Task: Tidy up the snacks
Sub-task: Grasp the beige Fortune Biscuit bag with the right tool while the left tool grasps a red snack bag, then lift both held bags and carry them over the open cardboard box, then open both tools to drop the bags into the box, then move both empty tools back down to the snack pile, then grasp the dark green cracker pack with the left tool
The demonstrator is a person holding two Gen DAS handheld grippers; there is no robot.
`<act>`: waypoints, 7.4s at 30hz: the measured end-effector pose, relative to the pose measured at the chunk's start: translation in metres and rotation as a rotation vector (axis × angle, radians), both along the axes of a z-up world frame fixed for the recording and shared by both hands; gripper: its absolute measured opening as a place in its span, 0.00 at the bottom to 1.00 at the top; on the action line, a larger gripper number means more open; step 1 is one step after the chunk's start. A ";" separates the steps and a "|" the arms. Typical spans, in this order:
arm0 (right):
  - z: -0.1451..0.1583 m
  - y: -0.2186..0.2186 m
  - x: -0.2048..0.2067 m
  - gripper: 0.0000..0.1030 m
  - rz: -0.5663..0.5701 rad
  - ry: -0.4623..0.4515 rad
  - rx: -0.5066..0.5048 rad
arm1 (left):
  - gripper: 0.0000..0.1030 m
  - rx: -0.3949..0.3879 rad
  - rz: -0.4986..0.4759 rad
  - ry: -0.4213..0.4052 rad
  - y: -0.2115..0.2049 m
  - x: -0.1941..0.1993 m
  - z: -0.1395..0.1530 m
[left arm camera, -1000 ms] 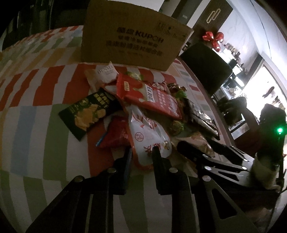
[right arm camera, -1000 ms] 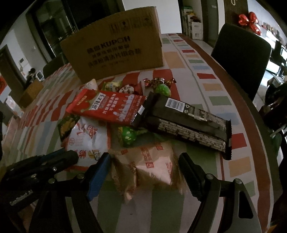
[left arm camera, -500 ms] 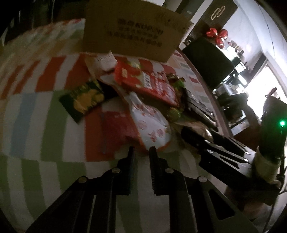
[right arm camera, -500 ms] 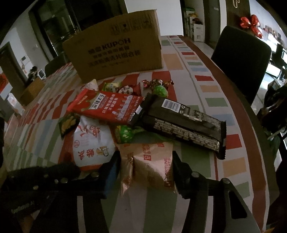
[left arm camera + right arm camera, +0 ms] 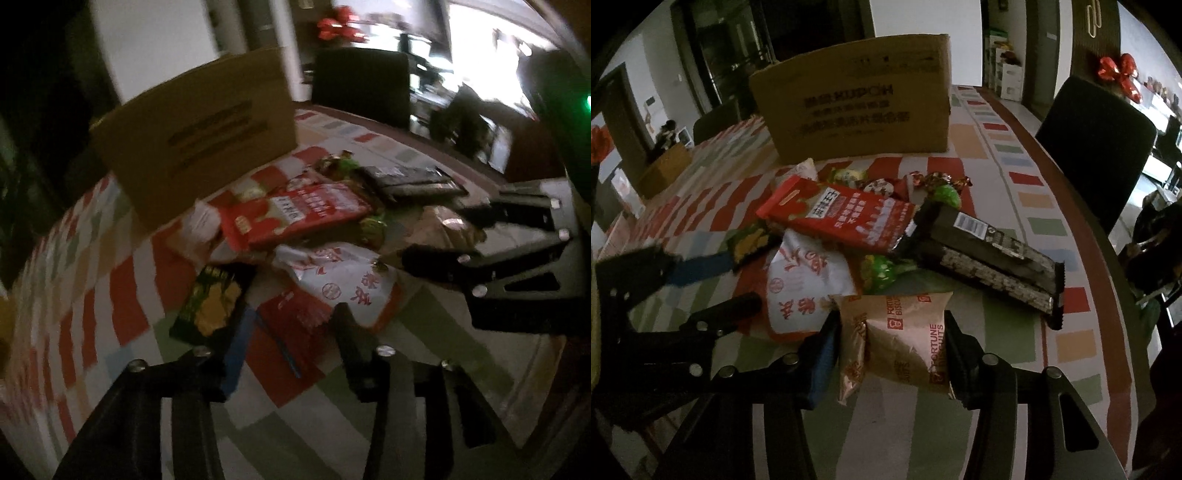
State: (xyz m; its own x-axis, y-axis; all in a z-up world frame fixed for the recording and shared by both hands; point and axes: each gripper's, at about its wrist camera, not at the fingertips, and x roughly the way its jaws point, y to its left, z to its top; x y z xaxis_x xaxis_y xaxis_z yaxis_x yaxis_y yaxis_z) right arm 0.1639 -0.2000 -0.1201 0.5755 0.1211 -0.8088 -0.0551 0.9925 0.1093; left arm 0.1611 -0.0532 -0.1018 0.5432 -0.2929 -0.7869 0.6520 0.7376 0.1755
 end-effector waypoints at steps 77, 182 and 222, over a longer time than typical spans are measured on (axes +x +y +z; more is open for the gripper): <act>0.125 0.005 0.008 0.48 0.070 -0.351 0.010 | 0.34 -0.314 0.271 -0.066 0.035 0.018 0.129; 0.045 0.043 0.029 0.74 0.175 -0.065 -0.005 | 0.79 -0.080 0.294 -0.013 0.067 0.005 0.042; -0.017 0.053 0.098 0.55 0.187 0.130 0.052 | 0.42 -0.109 0.121 0.222 0.042 0.091 -0.038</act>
